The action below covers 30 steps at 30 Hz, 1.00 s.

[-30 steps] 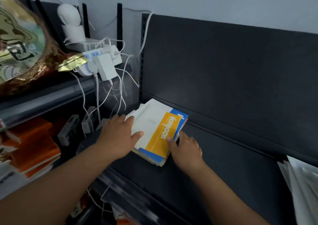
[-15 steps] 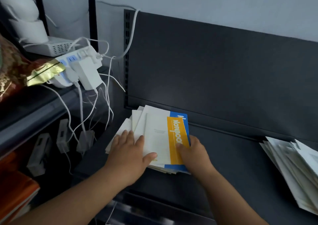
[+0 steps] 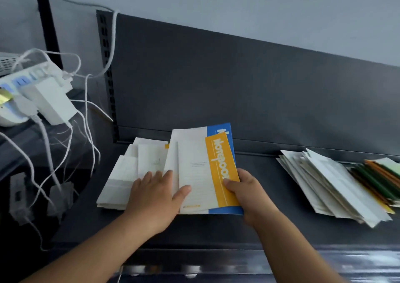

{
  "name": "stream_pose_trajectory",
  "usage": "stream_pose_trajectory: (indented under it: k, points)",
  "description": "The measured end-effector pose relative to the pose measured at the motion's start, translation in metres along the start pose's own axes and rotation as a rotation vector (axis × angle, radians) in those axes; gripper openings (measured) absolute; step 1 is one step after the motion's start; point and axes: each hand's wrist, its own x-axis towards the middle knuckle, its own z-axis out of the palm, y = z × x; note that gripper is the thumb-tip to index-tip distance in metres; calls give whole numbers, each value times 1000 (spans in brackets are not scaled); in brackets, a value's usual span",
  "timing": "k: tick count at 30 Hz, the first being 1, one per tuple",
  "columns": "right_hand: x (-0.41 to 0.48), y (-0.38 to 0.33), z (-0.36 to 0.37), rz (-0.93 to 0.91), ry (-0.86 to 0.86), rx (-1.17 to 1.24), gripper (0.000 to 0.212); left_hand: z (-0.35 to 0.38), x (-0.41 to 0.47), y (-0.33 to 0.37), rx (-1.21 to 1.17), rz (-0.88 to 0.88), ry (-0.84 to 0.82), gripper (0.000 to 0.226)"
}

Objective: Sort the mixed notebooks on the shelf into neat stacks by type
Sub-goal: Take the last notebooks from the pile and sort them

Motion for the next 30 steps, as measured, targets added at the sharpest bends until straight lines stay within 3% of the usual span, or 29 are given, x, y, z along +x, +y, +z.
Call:
stream_pose_trajectory:
  k: [5, 8, 12, 17, 21, 26, 28, 30]
  points:
    - [-7, -1, -17, 39, 73, 28, 11, -7, 11, 8, -216, -42, 23, 50]
    - [-4, 5, -20, 174, 99, -71, 19, -5, 12, 14, -135, -54, -55, 55]
    - [-5, 13, -26, 396, 37, 136, 22, -4, 10, 27, -60, -56, -87, 49]
    - [-4, 23, -44, 331, 0, 170, 22, -6, 7, 42, -141, -112, -88, 56]
    - [-10, 30, -73, 223, 2, 179, 31, -2, 0, 69, -418, -132, -70, 56]
    - [-27, 32, -128, 98, 7, 254, 32, 3, -2, 119, -892, -214, 87, 53]
    - [-37, 32, -154, 38, 4, 251, 33, 2, -2, 142, -1097, -323, 94, 44]
    - [-48, 34, -181, -14, 17, 217, 32, 3, -5, 167, -1233, -373, 39, 18]
